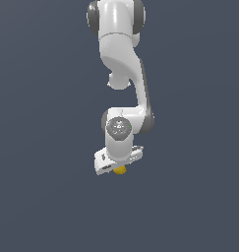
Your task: Pick up the object and move it to a goal position.
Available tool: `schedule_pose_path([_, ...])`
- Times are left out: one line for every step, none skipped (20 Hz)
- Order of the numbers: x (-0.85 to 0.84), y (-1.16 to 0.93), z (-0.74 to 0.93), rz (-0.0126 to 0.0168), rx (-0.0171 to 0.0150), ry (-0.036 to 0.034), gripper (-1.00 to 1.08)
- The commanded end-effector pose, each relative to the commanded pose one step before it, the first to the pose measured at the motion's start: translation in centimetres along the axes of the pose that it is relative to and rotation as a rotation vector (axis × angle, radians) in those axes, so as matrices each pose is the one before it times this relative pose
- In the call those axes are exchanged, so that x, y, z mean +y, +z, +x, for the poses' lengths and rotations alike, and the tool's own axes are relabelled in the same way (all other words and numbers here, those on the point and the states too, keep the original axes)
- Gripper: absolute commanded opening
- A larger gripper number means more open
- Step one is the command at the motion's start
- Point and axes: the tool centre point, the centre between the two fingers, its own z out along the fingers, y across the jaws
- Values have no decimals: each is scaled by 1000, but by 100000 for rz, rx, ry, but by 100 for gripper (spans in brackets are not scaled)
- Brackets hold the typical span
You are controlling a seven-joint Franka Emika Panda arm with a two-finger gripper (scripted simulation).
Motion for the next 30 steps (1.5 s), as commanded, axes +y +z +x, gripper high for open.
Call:
schedule_pose_path([0,1170,-24,-3,15,-77,100])
schedule_pose_path([-27,272,20,-2,19,-66,100])
schedule_pose_path([16,195,15,0,0,0,100])
schedule_pose_path([15,106,26,0,0,0,100])
schedule_pose_path([14,17,38,0,0,0,100])
schedule_pose_path([11,-51,40,0,0,0,100])
schedule_pose_path([3,-28,14,0,0,0,100])
schedule_pose_path([0,0,0,0,0,0,-100])
schedule_pose_path([0,0,0,0,0,0,-100])
schedule_pose_path([0,0,0,0,0,0,-100])
schedule_pose_path([0,0,0,0,0,0,-100])
schedule_pose_path([0,0,0,0,0,0,-100])
schedule_pose_path([0,0,0,0,0,0,-100])
schedule_pose_path([0,0,0,0,0,0,-100])
schedule_pose_path([0,0,0,0,0,0,-100])
schedule_pose_path([0,0,0,0,0,0,-100])
schedule_pose_path([0,0,0,0,0,0,-100])
schedule_pose_path([3,44,-37,35,-89,20,-100])
schedule_pose_path([-7,-14,-8,0,0,0,-100])
schedule_pose_path([-21,-41,-23,0,0,0,-100])
schedule_pose_path([-35,-69,-38,0,0,0,-100])
schedule_pose_path([-49,-97,-54,0,0,0,-100])
schedule_pose_path([-63,-125,-70,0,0,0,-100])
schedule_pose_path([-77,-154,-86,0,0,0,-100])
schedule_pose_path([-92,-184,-103,0,0,0,-100])
schedule_pose_path([-108,-214,-120,0,0,0,-100])
schedule_pose_path([-124,-246,-137,0,0,0,-100])
schedule_pose_path([-140,-279,-156,0,0,0,-100])
schedule_pose_path([-157,-313,-175,0,0,0,-100])
schedule_pose_path([-175,-349,-194,0,0,0,-100])
